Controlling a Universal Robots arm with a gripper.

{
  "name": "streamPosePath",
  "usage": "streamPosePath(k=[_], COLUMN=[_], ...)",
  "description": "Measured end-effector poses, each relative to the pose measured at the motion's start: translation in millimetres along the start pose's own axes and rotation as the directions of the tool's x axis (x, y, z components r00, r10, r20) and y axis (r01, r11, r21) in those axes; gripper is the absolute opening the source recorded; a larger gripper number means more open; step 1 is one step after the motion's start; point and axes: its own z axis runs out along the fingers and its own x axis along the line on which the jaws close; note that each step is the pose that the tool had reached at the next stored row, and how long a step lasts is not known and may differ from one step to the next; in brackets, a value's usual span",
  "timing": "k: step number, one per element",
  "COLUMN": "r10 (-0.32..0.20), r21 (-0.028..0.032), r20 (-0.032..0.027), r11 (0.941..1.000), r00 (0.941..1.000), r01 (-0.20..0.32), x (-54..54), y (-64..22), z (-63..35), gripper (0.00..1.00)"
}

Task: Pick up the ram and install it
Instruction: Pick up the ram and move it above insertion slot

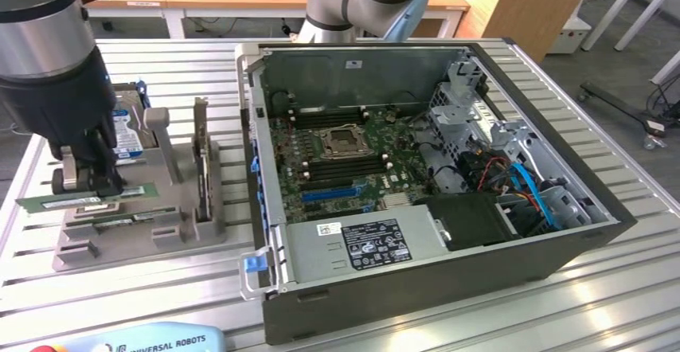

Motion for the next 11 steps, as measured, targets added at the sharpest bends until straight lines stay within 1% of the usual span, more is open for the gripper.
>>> streamPosePath(k=[11], r10=[0.005], r21=[0.0001], r20=[0.0002], r11=[1.0000], r00=[1.0000], r01=[-0.005], x=[-0.5], y=[0.9], z=[-22.2], gripper=[0.12])
